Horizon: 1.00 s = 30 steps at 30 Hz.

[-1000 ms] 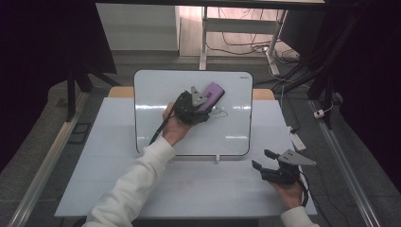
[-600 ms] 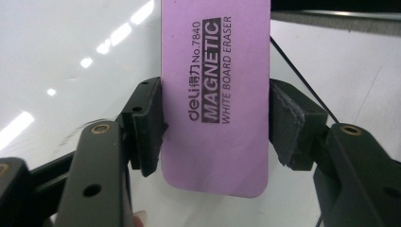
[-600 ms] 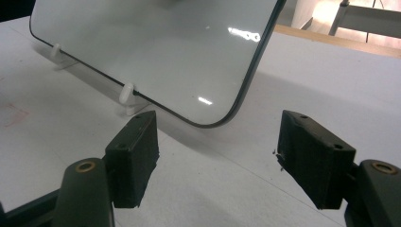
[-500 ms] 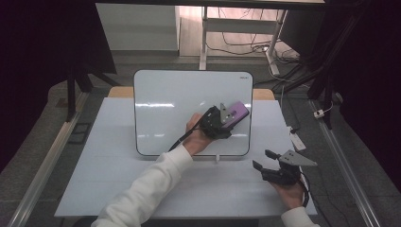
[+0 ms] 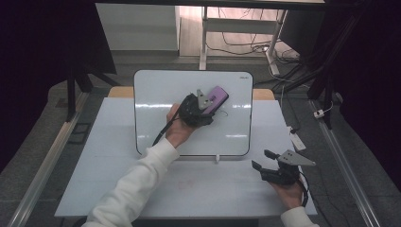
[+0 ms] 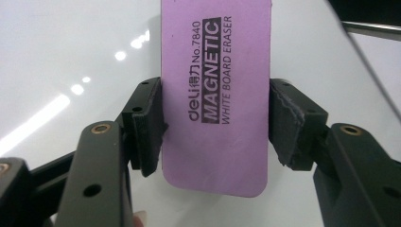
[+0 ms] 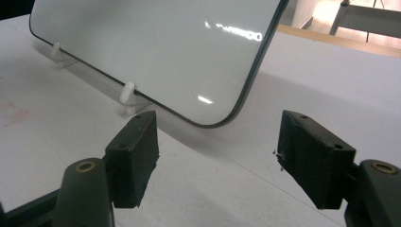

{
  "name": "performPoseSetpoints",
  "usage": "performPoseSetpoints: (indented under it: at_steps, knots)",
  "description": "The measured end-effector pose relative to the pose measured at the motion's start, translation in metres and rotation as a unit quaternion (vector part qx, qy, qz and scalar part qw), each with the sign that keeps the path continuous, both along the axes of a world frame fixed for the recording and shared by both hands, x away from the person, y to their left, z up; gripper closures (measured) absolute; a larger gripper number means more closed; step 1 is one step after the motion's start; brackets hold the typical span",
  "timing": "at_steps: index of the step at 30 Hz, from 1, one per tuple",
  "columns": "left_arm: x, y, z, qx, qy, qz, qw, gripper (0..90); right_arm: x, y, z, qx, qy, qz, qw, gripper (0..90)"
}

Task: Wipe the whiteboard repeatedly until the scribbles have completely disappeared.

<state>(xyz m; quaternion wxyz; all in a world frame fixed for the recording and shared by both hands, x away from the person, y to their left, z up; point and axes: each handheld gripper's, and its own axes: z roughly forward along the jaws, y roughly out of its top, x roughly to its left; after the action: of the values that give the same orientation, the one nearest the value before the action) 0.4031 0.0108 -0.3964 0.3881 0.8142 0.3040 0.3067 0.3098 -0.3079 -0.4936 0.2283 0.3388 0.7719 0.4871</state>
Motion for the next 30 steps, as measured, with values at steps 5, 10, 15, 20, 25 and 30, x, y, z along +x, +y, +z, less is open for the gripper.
performPoseSetpoints:
  at_steps: [5, 10, 15, 20, 25, 30]
  knots:
    - [-0.002, -0.027, -0.007, 0.014, 0.004, -0.028, 0.9995, 41.6, -0.001, -0.002, 0.000, 0.002, -0.001, -0.002, 1.0000, 29.0]
    - [-0.002, -0.047, -0.012, 0.019, 0.013, -0.056, 0.9982, 41.6, -0.001, -0.003, 0.000, 0.004, -0.001, -0.002, 1.0000, 29.0]
    - [-0.003, -0.051, -0.013, 0.021, 0.015, -0.064, 0.9976, 41.6, -0.001, -0.003, 0.000, 0.001, 0.000, -0.002, 1.0000, 29.0]
    - [0.003, -0.034, -0.001, 0.003, 0.001, -0.035, 0.9994, 41.7, -0.001, -0.003, 0.000, 0.002, -0.001, -0.003, 1.0000, 29.0]
    - [0.013, -0.010, 0.013, -0.022, -0.008, -0.002, 0.9997, 41.7, -0.001, -0.003, 0.000, 0.001, -0.001, -0.002, 1.0000, 29.0]
    - [0.014, -0.014, 0.012, -0.016, -0.013, -0.002, 0.9998, 41.6, -0.001, -0.003, -0.001, 0.001, 0.000, -0.001, 1.0000, 29.0]
